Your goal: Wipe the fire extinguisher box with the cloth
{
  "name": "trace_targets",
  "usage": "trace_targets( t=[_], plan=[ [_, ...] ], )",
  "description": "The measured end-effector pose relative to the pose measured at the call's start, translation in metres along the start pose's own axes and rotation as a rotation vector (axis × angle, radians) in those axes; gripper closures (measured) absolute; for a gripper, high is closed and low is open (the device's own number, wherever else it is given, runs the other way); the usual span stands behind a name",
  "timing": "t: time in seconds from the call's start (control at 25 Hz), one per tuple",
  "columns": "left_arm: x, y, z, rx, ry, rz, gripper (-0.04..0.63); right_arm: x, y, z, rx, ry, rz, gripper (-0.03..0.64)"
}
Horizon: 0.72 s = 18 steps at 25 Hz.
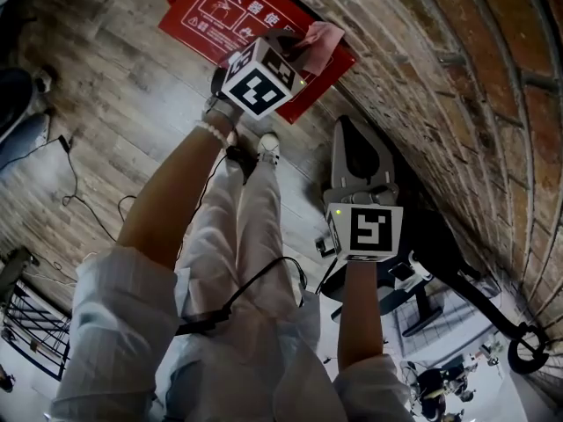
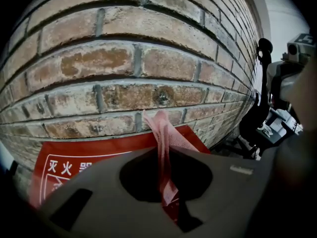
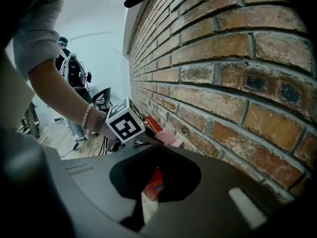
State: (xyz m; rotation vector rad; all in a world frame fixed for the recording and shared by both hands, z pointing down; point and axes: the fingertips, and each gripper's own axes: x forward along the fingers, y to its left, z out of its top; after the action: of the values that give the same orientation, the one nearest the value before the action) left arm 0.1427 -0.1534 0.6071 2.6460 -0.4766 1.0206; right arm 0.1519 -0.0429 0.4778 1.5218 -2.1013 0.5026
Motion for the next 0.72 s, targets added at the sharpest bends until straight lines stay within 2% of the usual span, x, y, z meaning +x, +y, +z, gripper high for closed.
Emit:
trace_targets(
  t=[0.28,0.72],
  plan=[
    [-0.011,0.018,-0.005,0.012,0.004,0.02,0.584,0.01,0.008,0.009,-0.011,-0.005,0.009,0.613],
    [-0.032,0.055,-0.02,-0.013,0.014,0.066,0.584,0.027,0.028,0.024,-0.032,-0.001,0.036,0.612]
  ],
)
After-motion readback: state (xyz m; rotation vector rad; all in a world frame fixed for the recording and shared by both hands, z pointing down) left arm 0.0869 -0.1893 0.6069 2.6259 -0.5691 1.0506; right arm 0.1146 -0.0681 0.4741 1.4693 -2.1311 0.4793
